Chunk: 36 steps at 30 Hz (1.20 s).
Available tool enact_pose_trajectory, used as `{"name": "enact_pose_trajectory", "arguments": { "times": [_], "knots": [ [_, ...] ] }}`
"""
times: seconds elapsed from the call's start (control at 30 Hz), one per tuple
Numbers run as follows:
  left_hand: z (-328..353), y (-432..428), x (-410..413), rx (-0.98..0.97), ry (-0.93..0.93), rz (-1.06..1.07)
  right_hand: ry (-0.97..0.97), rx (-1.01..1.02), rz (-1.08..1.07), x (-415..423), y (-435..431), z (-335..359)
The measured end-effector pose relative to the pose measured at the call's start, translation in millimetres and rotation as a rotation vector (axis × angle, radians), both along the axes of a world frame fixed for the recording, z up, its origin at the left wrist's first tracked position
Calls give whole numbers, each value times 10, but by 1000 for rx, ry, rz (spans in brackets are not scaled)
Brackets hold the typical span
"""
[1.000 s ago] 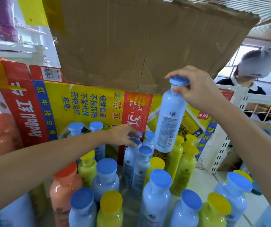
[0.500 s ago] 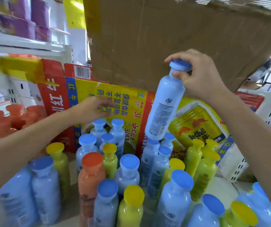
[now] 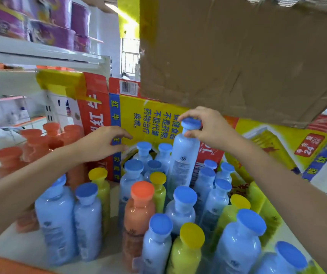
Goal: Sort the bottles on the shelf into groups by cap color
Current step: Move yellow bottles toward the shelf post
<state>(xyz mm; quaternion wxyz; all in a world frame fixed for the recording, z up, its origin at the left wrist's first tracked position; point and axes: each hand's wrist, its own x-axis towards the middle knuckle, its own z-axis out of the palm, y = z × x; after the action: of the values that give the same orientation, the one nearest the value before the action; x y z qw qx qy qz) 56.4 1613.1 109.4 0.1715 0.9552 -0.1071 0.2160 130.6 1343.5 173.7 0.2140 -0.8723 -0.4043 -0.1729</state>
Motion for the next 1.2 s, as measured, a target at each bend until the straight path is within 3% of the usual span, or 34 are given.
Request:
{"name": "enact_pose_trajectory", "arguments": {
  "times": [0.27, 0.7, 1.2],
  "knots": [
    [-84, 158, -133, -23, 16, -16, 163, -193, 1, 103, 200, -443],
    [-193, 232, -145, -52, 85, -51, 263, -234, -21, 248, 243, -788],
    [-159, 181, -165, -3, 158, -65, 112, -553, -57, 176, 250, -708]
  ]
}}
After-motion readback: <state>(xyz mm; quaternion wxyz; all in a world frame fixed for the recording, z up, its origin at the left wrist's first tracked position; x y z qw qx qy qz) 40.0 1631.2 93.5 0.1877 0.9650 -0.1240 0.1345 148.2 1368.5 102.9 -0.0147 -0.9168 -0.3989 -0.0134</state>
